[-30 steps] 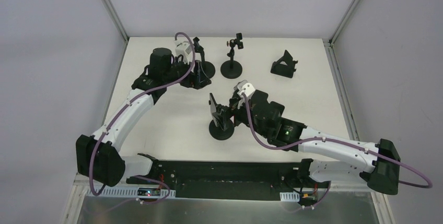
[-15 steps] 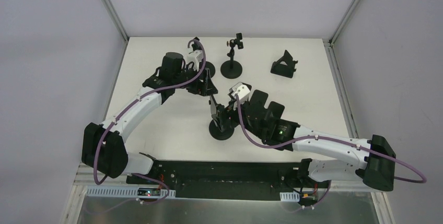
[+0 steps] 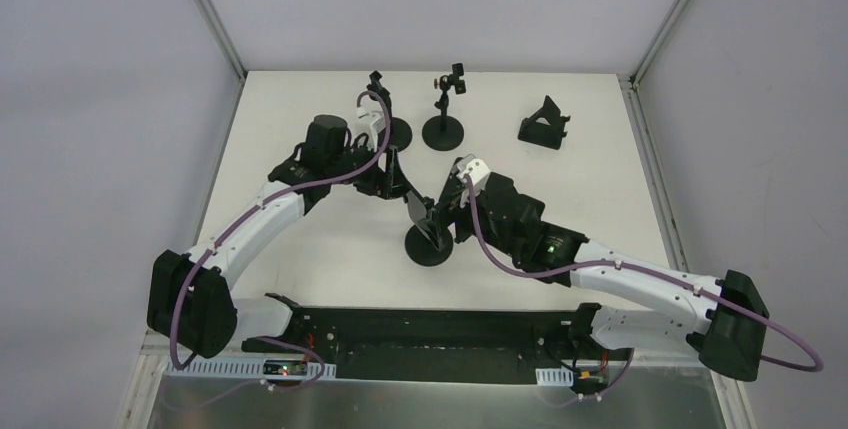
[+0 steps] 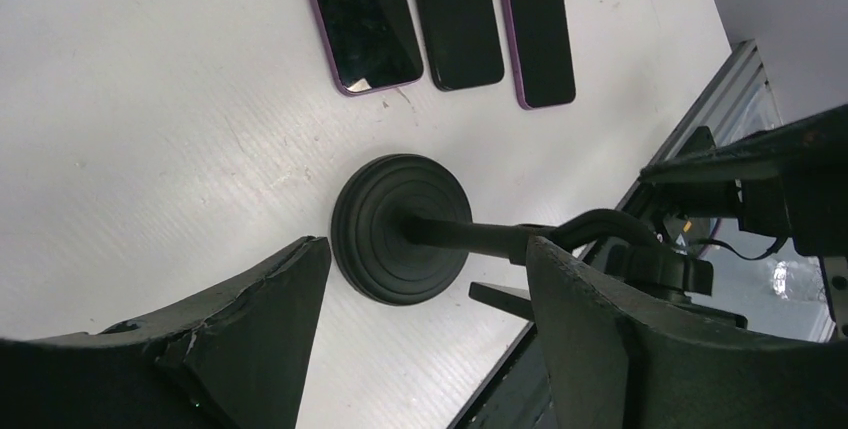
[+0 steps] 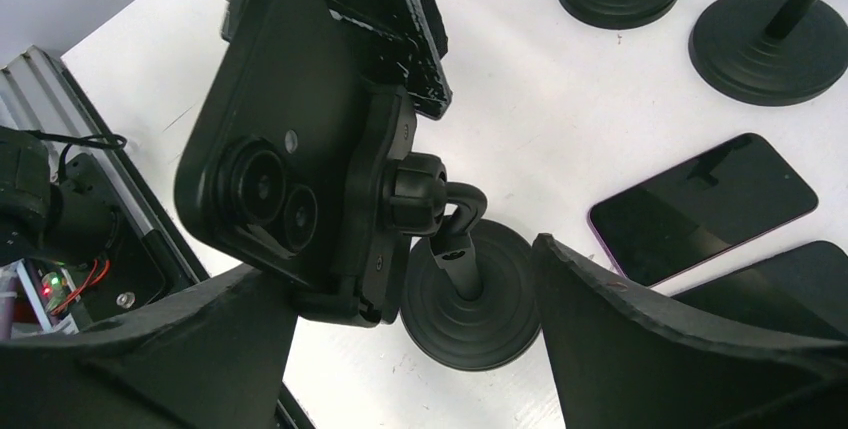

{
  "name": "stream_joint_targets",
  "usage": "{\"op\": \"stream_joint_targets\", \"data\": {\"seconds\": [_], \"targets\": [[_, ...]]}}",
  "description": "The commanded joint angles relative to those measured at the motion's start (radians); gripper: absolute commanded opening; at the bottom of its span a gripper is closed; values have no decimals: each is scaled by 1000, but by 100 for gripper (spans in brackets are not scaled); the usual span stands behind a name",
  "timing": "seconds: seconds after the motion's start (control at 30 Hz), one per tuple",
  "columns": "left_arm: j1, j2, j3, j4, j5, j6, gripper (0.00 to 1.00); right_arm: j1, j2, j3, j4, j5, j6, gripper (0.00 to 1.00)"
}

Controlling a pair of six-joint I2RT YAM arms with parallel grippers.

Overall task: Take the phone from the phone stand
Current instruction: Adjust the phone stand with the phone at the center of the board.

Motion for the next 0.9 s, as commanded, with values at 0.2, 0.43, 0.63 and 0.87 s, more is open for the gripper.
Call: {"op": "stream_joint_targets", "data": {"seconds": [0.2, 0.43, 0.63, 0.87], "targets": [[-53, -69, -17, 18, 23, -28, 73, -109, -51, -28, -23, -140, -27, 85], [-75, -98, -38, 17, 16, -34, 73, -161, -60, -30, -46, -235, -67, 85], [-106, -110, -40, 18, 7, -39, 73, -222, -85, -41, -67, -301, -96, 85], [-147, -106, -34, 17, 8, -39, 72, -305, -129, -61, -101, -476, -149, 86]]}}
